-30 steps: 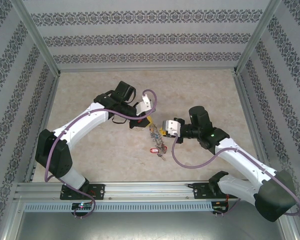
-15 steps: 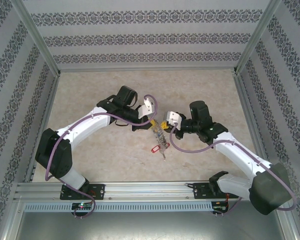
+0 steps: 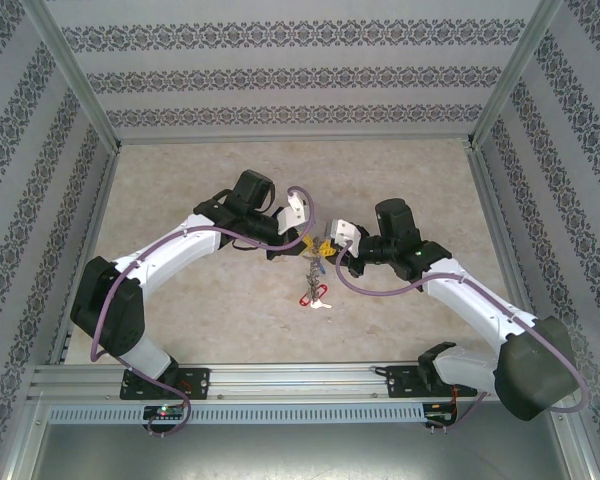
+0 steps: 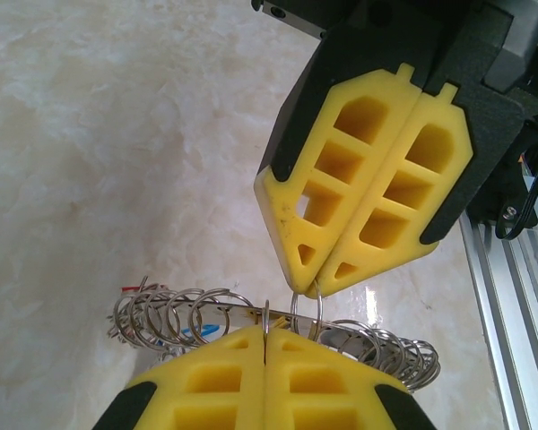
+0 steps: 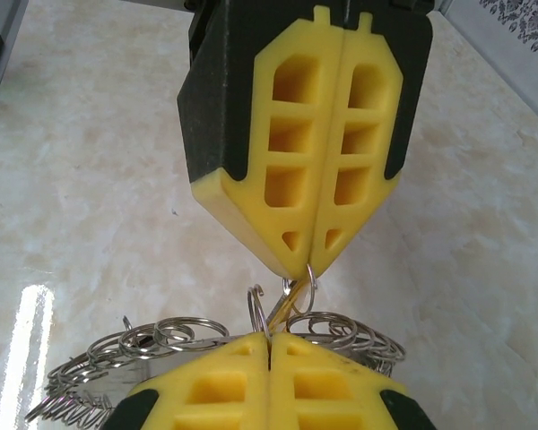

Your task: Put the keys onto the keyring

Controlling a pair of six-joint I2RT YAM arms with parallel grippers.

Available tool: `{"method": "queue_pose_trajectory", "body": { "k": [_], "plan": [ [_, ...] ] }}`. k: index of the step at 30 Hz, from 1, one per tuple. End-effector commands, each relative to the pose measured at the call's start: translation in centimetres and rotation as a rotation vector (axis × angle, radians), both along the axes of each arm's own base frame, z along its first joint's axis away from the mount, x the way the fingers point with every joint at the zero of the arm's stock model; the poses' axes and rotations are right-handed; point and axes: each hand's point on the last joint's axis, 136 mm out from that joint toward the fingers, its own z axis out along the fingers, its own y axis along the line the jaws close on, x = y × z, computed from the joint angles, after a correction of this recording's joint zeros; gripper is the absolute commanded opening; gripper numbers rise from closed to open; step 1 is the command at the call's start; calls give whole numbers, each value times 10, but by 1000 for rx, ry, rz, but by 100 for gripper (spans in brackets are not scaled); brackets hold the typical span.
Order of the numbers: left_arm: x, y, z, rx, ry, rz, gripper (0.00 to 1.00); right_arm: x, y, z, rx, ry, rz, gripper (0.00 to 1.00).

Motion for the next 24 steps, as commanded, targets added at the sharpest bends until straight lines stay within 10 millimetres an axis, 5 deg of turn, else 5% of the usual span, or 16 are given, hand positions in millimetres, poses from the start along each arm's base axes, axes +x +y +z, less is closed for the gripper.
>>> {"method": "queue_pose_trajectory", "body": {
  "k": [1, 24],
  "plan": [
    [-11, -6, 13, -27, -48, -52, 0, 9, 1, 22, 40, -45, -13, 0],
    [-19, -6, 4, 39, -131, -68, 0, 22, -7, 14, 26, -11, -89, 0]
  ]
}}
